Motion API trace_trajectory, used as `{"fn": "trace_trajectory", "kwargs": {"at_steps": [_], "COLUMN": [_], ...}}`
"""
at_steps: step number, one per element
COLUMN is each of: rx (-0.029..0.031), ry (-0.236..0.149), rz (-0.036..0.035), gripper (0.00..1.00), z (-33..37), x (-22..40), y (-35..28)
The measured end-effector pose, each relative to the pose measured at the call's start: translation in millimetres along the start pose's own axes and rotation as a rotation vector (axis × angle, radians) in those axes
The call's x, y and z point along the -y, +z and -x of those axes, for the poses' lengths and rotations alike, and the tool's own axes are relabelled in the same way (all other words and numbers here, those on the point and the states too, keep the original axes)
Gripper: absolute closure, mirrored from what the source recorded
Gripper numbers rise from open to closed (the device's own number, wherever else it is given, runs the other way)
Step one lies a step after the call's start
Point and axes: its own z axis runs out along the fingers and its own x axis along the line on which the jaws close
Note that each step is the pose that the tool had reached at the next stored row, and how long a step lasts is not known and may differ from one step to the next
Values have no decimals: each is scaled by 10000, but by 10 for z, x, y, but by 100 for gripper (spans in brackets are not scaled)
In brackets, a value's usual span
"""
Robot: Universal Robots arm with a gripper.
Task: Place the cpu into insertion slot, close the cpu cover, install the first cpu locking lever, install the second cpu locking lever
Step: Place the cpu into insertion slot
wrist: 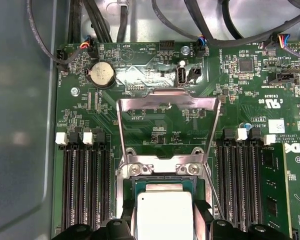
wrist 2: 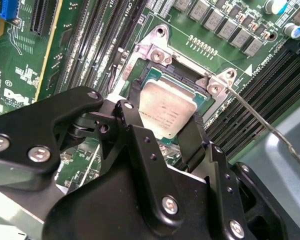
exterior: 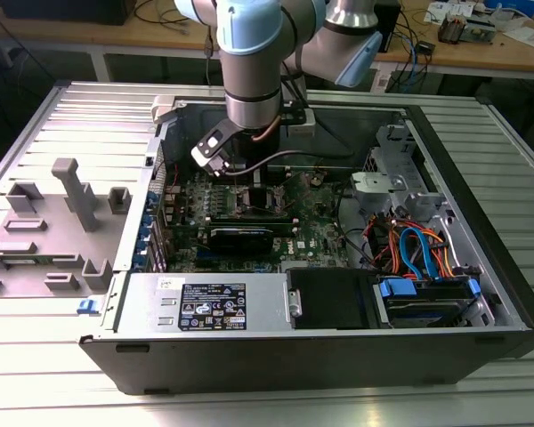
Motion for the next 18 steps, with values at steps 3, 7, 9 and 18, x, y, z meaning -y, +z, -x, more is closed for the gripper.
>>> {"fn": "trace_trajectory", "kwargs": {"at_steps": [3, 7, 9, 18], "rx": [-4, -6, -9, -3], "ry": [13, 12, 12, 15], "rz": [5, 13, 8, -2], "gripper": [46, 44, 38, 38], "z": [-1, -2, -2, -1], "x": [-6, -7, -7, -13], "y": [2, 4, 4, -43]}}
